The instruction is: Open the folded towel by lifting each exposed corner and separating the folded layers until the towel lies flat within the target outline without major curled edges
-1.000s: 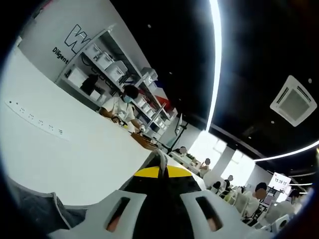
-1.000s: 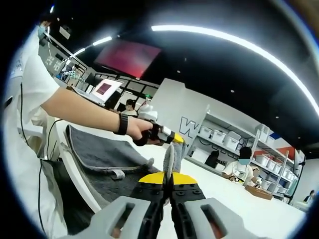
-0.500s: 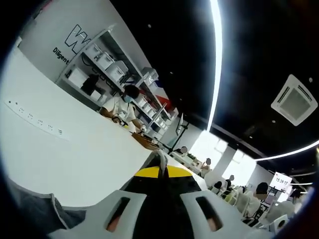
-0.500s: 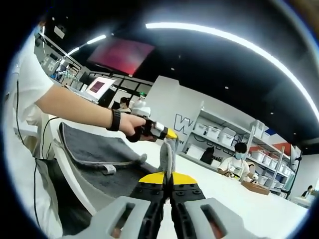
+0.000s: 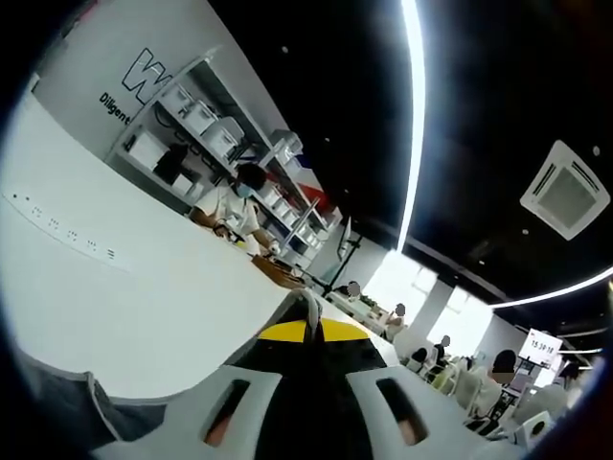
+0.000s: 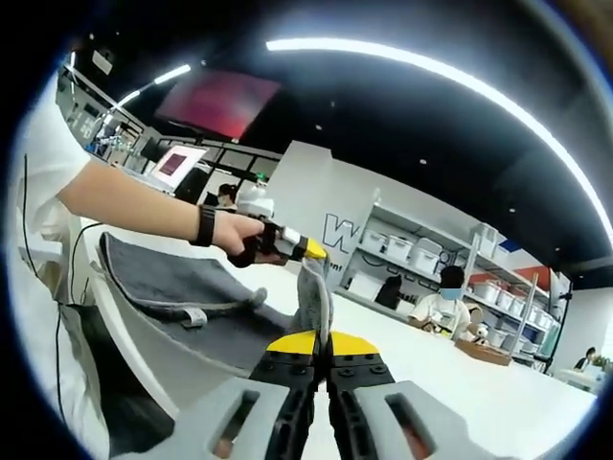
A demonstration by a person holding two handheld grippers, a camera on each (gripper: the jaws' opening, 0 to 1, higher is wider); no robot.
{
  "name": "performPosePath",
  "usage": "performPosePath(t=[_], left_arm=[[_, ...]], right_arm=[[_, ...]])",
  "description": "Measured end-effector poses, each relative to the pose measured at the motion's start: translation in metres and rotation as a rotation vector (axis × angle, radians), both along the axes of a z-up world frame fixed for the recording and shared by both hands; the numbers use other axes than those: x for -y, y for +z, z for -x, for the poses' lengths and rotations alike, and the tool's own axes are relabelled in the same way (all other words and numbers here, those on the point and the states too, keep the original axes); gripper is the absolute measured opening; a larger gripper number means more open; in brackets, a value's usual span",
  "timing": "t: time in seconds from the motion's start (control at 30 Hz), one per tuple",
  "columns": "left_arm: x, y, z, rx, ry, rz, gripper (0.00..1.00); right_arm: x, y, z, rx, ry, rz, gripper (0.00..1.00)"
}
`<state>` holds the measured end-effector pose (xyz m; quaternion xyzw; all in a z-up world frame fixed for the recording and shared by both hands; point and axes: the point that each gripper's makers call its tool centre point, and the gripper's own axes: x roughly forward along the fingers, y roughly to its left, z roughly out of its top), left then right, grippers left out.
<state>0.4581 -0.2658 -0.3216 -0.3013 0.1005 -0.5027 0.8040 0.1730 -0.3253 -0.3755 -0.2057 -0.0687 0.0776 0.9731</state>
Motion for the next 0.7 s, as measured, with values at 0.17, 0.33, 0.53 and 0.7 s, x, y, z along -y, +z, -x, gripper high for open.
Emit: performPosePath(t=[0.17, 0.33, 0.53, 0.7], left_arm=[[0.004, -0.003, 0.01, 0.0, 0.003, 0.001, 0.0], [0.01, -0.004, 0.017, 0.001, -0.003, 0.003, 0.0], [0.016, -0.01, 0.024, 0.002, -0.007, -0.002, 0.0], [0.019, -0.013, 0.027, -0.003, -0.006, 0.0, 0.0]], right_arm=[[0.007, -0.004, -0.002, -0.007, -0.016, -0.008, 0.0], [0.011, -0.008, -0.001, -0.018, -0.021, -0.014, 0.0], [0.005, -0.012, 0.004, -0.035, 0.0, 0.0, 0.0], [0.007, -0.017, 0.004, -0.049, 0.001, 0.001, 0.0]])
